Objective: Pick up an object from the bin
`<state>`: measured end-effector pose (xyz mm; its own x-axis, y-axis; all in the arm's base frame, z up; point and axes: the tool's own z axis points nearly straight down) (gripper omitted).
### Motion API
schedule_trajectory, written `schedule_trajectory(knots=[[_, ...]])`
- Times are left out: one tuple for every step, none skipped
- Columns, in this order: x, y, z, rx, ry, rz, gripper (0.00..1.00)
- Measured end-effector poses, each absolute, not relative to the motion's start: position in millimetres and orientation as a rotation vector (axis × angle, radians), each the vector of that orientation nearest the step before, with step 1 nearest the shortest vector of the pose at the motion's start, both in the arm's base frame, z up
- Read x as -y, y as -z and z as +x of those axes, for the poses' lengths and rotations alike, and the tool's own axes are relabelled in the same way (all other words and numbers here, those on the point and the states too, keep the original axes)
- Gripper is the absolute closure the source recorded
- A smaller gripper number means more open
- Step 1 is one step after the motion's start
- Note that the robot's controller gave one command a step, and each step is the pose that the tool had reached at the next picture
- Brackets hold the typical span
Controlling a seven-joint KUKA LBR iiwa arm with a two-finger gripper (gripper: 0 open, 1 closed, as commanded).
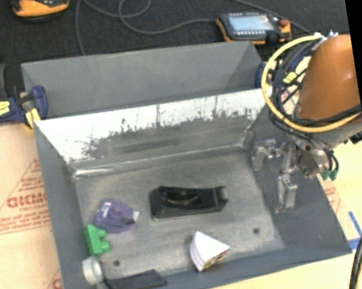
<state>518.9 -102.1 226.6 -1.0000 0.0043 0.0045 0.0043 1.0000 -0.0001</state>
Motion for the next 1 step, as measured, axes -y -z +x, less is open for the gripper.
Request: schedule_trajectory(knots=[[101.7,-231.1,520.3,3.145,-0.002,-0.002,0.00]])
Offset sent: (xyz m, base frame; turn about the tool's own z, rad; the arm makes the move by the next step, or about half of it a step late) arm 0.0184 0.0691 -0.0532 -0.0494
